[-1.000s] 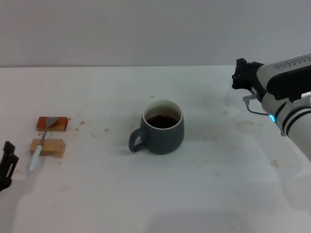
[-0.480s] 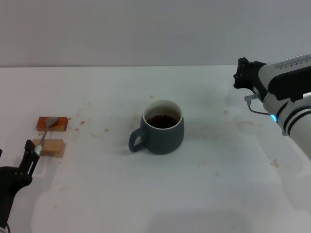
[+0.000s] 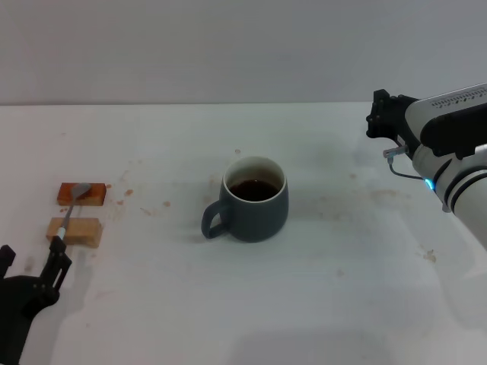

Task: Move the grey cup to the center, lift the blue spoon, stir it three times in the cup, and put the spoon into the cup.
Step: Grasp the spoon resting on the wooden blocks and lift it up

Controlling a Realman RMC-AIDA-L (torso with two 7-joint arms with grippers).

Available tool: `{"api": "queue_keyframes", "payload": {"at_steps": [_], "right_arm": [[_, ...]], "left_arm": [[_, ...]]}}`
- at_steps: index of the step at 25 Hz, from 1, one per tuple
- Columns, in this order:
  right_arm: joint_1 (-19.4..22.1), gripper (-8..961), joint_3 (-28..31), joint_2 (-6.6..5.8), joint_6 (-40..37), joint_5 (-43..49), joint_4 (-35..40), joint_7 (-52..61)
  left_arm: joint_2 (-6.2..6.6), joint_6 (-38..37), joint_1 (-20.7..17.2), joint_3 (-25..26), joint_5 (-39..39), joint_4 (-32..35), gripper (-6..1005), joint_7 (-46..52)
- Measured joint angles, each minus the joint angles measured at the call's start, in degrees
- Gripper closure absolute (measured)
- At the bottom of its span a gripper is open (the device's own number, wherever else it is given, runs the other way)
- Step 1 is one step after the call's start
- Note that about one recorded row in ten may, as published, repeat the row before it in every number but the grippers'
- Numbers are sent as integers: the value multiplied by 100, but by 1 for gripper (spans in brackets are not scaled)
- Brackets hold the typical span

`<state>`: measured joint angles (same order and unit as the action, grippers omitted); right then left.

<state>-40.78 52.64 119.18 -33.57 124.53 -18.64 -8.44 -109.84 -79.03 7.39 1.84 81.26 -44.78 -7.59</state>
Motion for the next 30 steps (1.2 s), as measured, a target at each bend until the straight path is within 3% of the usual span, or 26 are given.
{"api": "queue_keyframes", "payload": {"at_steps": [9, 19, 30], "right_arm": [[-3, 947, 0, -1, 0, 17, -15, 0], [-7, 947, 1, -1, -1, 27, -17, 0], [41, 946, 0, -1, 20, 28, -33, 0]], "left_arm": [[-111, 188, -14, 8, 6, -7, 188, -357], [-43, 536, 40, 119, 18, 4, 188, -317], [-63, 760, 125, 228, 37, 179, 188, -222]]}}
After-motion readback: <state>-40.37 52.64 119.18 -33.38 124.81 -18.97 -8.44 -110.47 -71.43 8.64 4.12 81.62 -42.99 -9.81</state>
